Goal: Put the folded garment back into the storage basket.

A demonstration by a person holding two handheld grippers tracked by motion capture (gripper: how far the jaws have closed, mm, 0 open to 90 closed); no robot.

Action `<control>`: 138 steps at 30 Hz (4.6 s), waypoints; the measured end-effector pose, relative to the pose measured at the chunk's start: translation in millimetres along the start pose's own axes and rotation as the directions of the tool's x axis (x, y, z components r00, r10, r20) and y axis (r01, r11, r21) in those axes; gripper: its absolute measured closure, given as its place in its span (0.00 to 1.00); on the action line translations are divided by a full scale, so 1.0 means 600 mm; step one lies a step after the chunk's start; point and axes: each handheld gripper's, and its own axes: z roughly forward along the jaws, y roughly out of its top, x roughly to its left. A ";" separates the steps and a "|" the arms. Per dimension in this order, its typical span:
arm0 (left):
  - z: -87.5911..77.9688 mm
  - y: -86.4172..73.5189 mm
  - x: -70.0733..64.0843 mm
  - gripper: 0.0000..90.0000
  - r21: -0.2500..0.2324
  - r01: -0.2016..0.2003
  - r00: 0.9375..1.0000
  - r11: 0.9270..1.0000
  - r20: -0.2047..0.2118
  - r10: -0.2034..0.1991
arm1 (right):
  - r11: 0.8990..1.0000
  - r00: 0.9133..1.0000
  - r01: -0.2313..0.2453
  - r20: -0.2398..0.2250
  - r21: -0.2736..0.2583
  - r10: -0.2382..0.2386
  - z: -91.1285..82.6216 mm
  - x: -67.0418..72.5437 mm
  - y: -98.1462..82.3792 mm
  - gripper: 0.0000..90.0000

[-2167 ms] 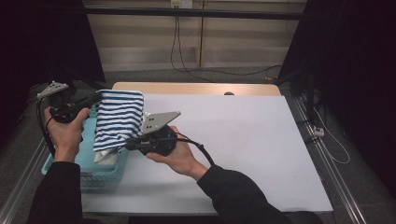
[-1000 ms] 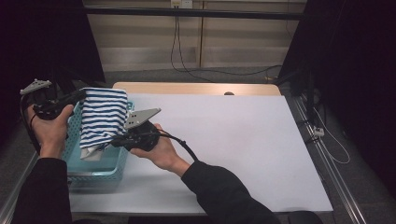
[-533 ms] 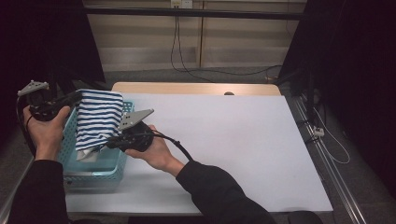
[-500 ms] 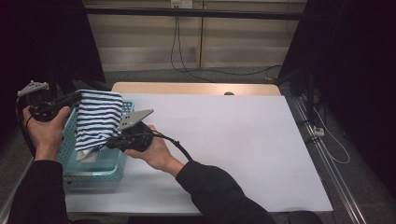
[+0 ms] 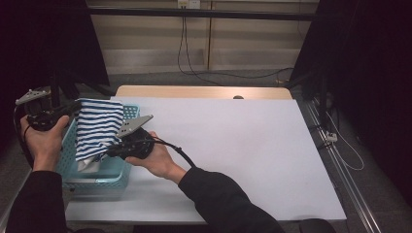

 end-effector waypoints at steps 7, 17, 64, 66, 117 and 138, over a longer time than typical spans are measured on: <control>0.013 -0.014 0.010 0.94 0.031 0.013 1.000 0.999 -0.005 -0.013 | 1.000 1.000 -0.005 -0.009 0.016 0.005 0.020 -0.001 -0.006 0.94; 0.030 -0.031 0.010 0.94 0.066 0.013 1.000 0.998 -0.009 -0.012 | 0.999 1.000 -0.020 -0.016 0.028 0.021 0.039 0.003 -0.019 0.94; 0.096 -0.063 0.024 0.94 0.197 -0.001 0.997 0.980 -0.075 0.016 | 0.994 0.997 -0.075 0.015 0.081 0.074 0.078 -0.022 -0.058 0.94; 0.098 -0.065 0.024 0.94 0.201 -0.001 0.997 0.980 -0.078 0.017 | 0.994 0.997 -0.075 0.018 0.082 0.073 0.078 -0.022 -0.057 0.94; 0.036 -0.051 0.007 0.04 0.107 -0.072 0.995 0.992 -0.055 0.078 | 0.988 0.983 -0.153 0.103 -0.011 0.153 0.009 -0.049 -0.054 0.10; -0.048 -0.070 -0.020 0.05 0.024 -0.070 0.993 0.997 -0.097 0.072 | 0.990 0.946 -0.137 0.293 -0.031 0.140 -0.070 -0.049 -0.074 0.05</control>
